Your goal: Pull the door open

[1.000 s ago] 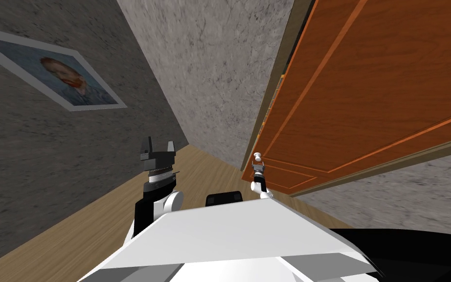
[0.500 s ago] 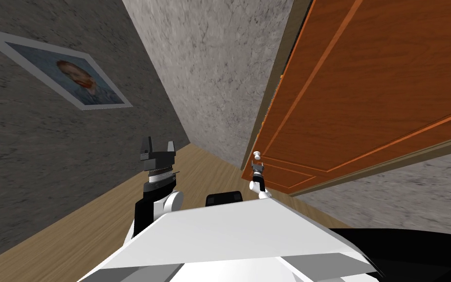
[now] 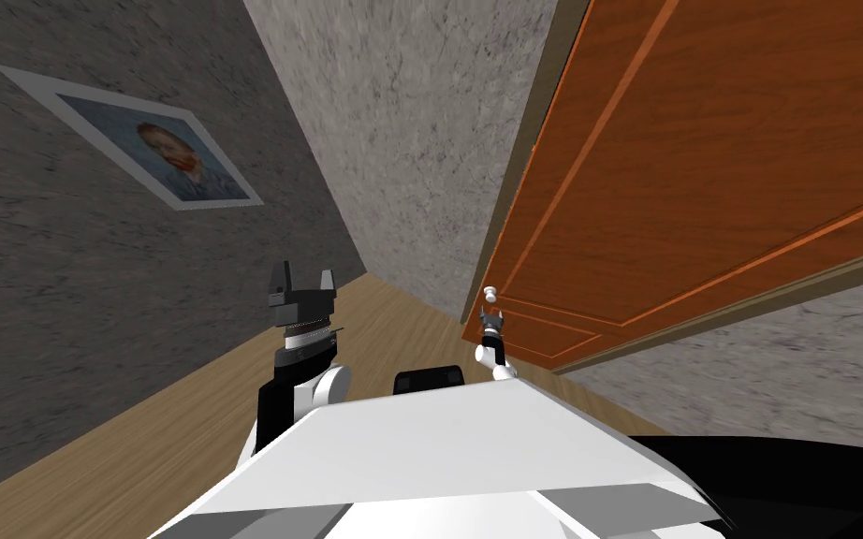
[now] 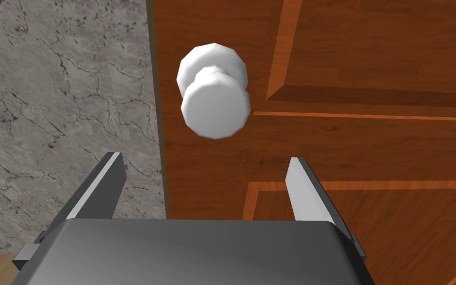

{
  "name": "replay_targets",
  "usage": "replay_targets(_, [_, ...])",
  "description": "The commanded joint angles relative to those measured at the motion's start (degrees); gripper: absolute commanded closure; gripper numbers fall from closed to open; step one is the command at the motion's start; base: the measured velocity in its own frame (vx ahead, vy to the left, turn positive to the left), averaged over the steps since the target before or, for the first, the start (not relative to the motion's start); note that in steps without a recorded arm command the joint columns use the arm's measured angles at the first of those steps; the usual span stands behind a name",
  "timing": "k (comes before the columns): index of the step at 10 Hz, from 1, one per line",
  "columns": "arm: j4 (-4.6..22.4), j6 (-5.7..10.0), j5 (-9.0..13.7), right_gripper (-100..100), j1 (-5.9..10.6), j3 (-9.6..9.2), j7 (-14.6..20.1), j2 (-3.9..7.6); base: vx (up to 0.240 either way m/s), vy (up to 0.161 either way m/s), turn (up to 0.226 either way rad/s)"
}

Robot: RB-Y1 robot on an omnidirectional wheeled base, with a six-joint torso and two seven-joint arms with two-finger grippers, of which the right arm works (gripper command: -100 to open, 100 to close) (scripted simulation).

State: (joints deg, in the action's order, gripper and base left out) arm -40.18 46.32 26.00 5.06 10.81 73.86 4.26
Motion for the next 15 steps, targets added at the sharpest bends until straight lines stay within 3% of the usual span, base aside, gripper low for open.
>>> replay_targets(1, [0.4, 0.15, 0.31, -100, -0.9, 0.25, 2.07, 2.05, 0.092, 0.013, 0.13])
replay_targets(3, [0.51, 0.19, 0.4, -100, -1.15, 0.32, 2.65, 2.61, 0.14, -0.009, 0.046])
replay_targets(5, [0.99, 0.36, 0.77, -100, -2.21, 0.61, 5.12, 5.02, 0.148, -0.026, 0.092])
replay_targets(6, [0.99, 0.36, 0.77, -100, -2.21, 0.61, 5.12, 5.02, 0.113, -0.015, 0.028])
replay_targets(8, [1.37, 0.5, 1.07, -100, -3.07, 0.85, 7.09, 6.93, 0.124, -0.013, 0.064])
replay_targets(9, [0.96, 0.38, 0.96, -100, -3.1, 0.75, 6.42, 6.38, 0.06, -0.012, 0.017])
replay_targets(10, [0.96, 0.38, 0.96, 100, -3.1, 0.75, 6.42, 6.38, -0.01, -0.002, -0.032])
replay_targets(15, [0.96, 0.38, 0.96, 100, -3.1, 0.75, 6.42, 6.38, -0.01, 0.001, 0.003])
